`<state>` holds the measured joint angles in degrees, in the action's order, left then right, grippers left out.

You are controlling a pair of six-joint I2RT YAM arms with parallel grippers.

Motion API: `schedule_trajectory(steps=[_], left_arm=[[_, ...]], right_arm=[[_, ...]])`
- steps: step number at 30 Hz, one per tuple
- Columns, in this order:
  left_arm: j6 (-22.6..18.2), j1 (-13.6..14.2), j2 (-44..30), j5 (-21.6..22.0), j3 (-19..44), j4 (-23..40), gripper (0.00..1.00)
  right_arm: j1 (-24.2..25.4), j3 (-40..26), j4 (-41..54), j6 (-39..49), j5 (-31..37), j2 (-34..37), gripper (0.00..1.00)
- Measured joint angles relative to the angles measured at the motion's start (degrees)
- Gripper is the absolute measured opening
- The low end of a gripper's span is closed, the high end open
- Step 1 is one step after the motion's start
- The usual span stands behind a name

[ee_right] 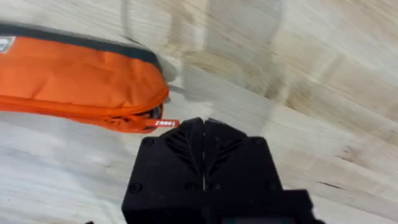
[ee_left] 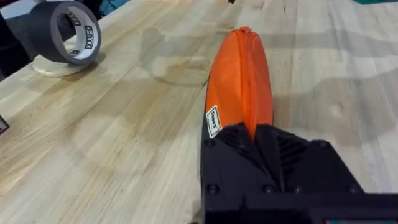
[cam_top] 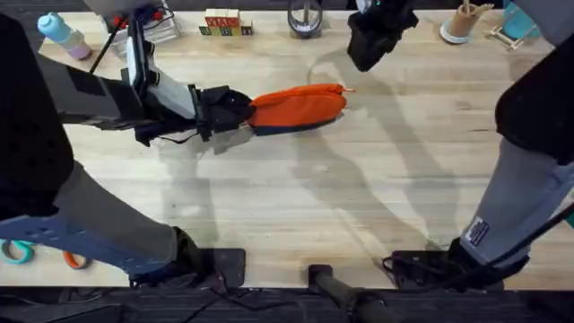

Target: Unzip the bag, pick up the pens from the table one at a time and place them inside, then zip the bag closed.

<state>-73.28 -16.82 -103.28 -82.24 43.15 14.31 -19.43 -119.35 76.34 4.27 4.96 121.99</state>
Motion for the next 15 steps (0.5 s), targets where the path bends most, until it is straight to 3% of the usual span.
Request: schedule_trajectory(steps=[14, 15], left_arm=[[0.0, 0.0, 0.0, 0.0, 0.0, 0.0, 0.042], [0.0, 0.0, 0.0, 0.0, -0.01, 0.0, 0.042]], right_arm=[[1.12, -0.07, 0.17, 0.0, 0.21, 0.0, 0.03], [1.12, -0.08, 0.48, -0.15, 0.23, 0.0, 0.083]])
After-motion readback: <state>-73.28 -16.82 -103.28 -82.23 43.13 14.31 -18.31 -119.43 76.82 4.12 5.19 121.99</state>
